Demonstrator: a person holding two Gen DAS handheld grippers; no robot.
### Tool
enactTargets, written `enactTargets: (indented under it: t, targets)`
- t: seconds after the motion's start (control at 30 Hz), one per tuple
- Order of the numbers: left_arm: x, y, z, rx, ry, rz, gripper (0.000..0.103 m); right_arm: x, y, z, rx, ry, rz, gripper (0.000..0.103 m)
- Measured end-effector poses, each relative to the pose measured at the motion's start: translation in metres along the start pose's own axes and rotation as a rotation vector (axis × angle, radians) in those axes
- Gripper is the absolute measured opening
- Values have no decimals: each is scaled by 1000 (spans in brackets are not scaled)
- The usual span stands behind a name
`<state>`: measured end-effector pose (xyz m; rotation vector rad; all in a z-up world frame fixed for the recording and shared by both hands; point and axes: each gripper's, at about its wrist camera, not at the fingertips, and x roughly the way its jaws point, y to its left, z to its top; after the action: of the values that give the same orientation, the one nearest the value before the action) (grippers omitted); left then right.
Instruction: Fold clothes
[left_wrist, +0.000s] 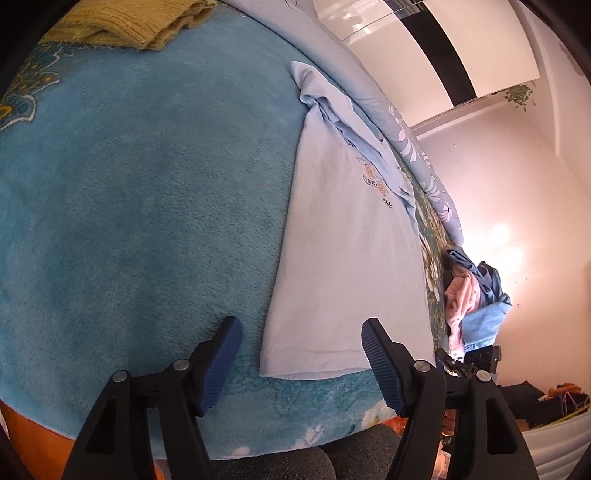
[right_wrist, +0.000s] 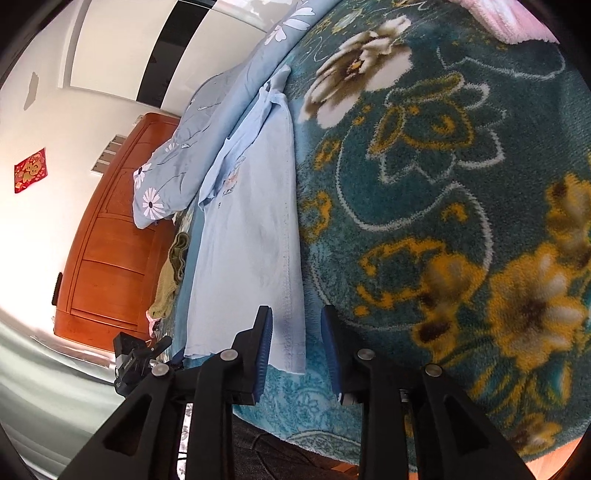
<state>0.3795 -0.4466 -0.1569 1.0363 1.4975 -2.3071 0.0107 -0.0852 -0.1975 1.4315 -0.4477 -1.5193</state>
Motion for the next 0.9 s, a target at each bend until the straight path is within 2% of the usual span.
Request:
enactTargets:
  t: [0.33, 0.7, 0.87, 0.9]
  targets:
    - [1, 10, -5, -70, 22, -166, 72, 8, 5, -6, -4, 30, 32, 28]
    - [9, 6, -5, -83, 53, -225, 70, 12, 6, -3, 12, 40, 56, 28]
    - [14, 17, -5, -128, 51, -213, 30, 11, 3, -3, 25, 38, 77, 28]
    - [14, 20, -5, -136, 47, -211, 26, 11, 2, -3, 28, 37, 77, 28]
